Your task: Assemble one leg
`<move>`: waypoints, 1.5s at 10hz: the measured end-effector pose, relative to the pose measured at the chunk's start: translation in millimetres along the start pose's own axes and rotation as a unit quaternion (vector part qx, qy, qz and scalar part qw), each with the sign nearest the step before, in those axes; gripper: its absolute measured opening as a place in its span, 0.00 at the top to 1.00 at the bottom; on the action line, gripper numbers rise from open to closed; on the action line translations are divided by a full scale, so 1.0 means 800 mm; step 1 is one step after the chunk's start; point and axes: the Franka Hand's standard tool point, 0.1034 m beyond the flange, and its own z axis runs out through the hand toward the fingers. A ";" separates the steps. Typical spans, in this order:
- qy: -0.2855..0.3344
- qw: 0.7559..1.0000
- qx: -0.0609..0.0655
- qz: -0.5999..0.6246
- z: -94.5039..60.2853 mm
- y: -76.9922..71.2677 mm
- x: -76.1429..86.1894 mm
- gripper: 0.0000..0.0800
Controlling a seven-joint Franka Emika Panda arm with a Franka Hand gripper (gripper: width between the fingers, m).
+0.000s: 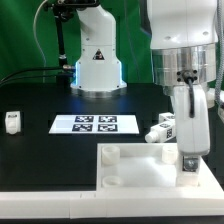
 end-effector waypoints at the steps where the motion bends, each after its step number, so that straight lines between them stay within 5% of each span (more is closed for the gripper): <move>1: 0.002 0.994 0.007 -0.112 0.000 0.000 -0.005 0.25; 4: 0.004 0.953 0.016 -0.301 0.000 0.007 -0.026 0.19; 7: 0.011 0.900 0.011 -0.436 0.001 0.008 -0.023 0.19; 11: 0.029 0.748 -0.005 -0.663 -0.006 -0.004 0.003 0.19; 13: 0.032 0.751 -0.002 -0.660 -0.005 -0.006 0.005 0.19; 15: 0.032 0.757 -0.002 -0.653 -0.005 -0.006 0.007 0.48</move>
Offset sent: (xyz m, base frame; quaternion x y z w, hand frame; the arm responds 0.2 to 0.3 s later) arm -0.0252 0.0095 0.0088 -0.0076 0.0673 -0.1808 0.9812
